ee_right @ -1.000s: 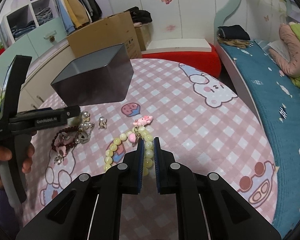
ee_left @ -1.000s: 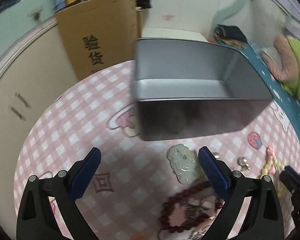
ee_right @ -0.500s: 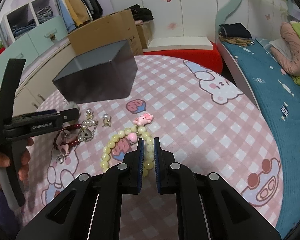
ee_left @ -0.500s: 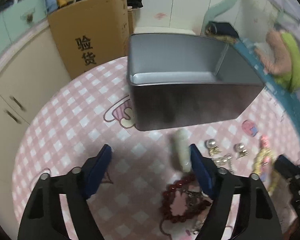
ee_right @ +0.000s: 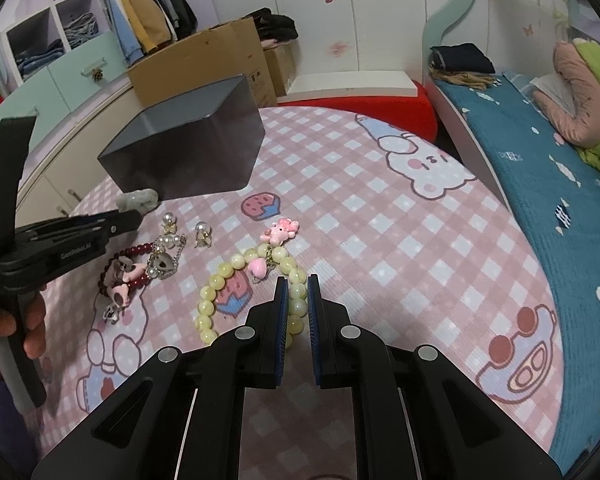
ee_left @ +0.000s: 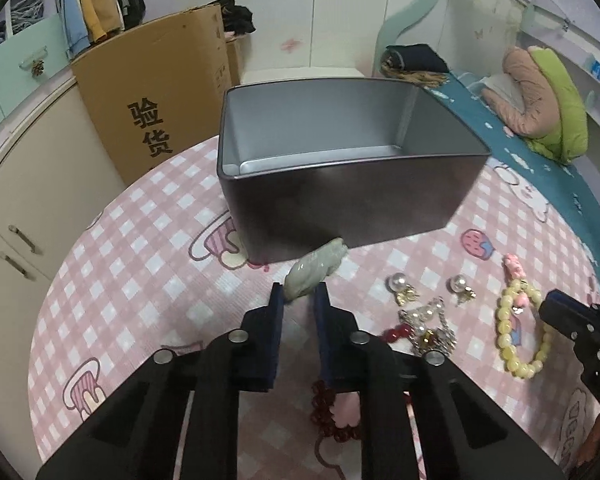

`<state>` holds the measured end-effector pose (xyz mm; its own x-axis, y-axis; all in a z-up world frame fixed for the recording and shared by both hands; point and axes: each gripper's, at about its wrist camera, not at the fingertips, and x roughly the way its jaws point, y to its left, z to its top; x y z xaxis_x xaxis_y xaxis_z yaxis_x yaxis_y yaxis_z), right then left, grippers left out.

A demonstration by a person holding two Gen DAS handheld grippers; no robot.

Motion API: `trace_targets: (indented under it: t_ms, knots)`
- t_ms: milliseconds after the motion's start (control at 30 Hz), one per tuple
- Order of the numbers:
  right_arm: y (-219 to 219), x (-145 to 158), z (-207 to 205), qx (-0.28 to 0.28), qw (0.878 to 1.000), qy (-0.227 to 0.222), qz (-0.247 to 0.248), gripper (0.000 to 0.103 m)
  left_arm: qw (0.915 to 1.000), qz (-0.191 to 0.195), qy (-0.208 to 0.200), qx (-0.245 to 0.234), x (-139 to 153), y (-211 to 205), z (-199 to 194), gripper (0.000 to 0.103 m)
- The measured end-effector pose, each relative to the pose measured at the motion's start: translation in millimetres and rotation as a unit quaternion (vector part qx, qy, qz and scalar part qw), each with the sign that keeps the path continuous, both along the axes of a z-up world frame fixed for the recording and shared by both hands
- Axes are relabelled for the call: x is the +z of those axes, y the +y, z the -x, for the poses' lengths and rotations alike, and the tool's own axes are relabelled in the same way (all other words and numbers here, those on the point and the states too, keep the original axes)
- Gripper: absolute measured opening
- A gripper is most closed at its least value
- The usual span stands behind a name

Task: Organize jewelry
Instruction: 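Grasp the pale jade pendant with the left tool while the right tool holds the bracelet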

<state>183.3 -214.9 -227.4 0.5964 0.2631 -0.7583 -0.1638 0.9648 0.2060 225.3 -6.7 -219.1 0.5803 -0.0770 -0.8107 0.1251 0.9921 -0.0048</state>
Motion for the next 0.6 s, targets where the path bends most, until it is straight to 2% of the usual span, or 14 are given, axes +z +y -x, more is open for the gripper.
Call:
trace_targets:
  t_ms: [167,333,367,433,467,500,567,600]
  knots:
    - [-3,13,4,-0.003,1.000,-0.010,-0.003,0.010,0.9995,0.024,-0.014,-0.016,7,5,13,0.007]
    - [-2,11,0,-0.013,1.000,0.000,-0.001,0.014,0.9988,0.042,-0.016,-0.017,8,11,18,0.007]
    - [0,9,-1,-0.011,1.000,0.004,0.003,0.015,0.9987,0.048,-0.014,-0.014,7,13,18,0.007]
    - [4,6,-2,-0.011,1.000,0.009,0.006,0.027,0.9982,0.059,-0.007,-0.013,5,18,18,0.008]
    - [5,5,-2,-0.012,1.000,0.008,0.009,0.035,0.9980,0.062,-0.002,-0.012,4,20,19,0.013]
    - [6,4,-2,-0.011,1.000,0.008,0.009,0.039,0.9981,0.061,-0.002,-0.009,3,22,18,0.021]
    - [8,3,-3,-0.009,1.000,0.009,0.008,0.039,0.9982,0.060,-0.001,0.000,0,27,18,0.034]
    - [8,3,-3,-0.009,1.000,0.009,0.009,0.039,0.9977,0.068,0.000,0.002,-1,30,18,0.036]
